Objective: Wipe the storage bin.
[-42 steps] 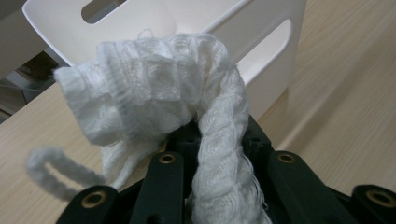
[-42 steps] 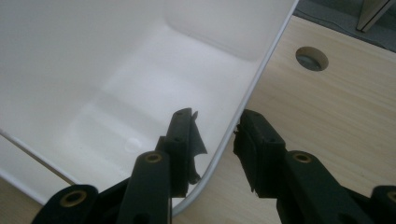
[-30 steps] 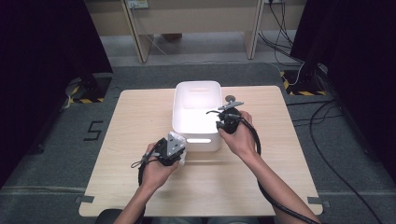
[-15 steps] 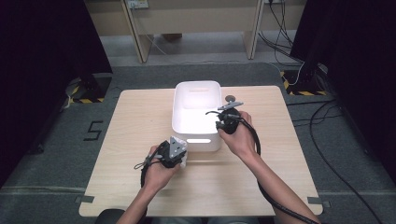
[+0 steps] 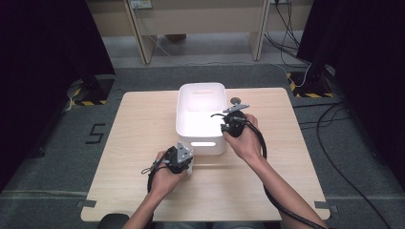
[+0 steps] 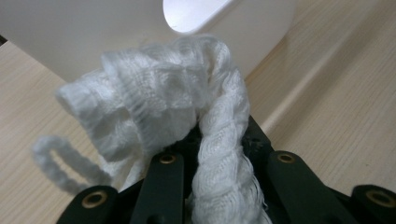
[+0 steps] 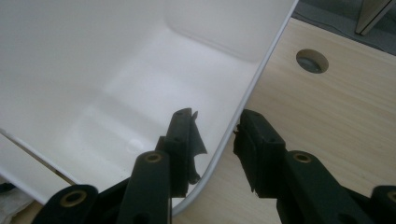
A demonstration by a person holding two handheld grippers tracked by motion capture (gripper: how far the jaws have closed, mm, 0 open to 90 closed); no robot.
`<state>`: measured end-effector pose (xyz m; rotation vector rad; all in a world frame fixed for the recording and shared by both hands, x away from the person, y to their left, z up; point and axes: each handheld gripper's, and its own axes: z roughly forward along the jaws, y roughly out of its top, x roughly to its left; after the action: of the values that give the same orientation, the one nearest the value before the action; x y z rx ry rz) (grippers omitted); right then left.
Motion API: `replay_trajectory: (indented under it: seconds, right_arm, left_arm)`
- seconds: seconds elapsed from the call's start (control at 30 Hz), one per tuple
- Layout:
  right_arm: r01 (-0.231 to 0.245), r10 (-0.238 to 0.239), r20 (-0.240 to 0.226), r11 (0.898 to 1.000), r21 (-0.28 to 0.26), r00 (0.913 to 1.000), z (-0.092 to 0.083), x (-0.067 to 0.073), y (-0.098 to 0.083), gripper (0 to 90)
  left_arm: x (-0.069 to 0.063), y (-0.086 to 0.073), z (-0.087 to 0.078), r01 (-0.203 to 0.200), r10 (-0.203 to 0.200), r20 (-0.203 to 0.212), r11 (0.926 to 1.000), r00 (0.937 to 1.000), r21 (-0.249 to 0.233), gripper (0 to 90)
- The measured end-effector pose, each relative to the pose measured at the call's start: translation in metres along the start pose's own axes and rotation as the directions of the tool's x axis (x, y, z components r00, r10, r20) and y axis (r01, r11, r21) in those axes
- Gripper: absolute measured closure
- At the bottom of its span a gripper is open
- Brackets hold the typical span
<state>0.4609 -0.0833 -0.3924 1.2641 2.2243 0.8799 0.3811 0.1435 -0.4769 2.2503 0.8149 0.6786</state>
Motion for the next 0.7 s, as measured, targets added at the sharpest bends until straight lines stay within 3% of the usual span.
replay_trajectory:
  seconds: [0.7]
  right_arm:
    - [-0.006, 0.006, 0.004, 1.000, -0.002, 1.0000, 0.000, -0.001, -0.001, 66.7]
  left_arm:
    - [0.002, 0.012, -0.009, 0.033, -0.033, 0.011, 0.9981, 0.9994, -0.051, 74.4]
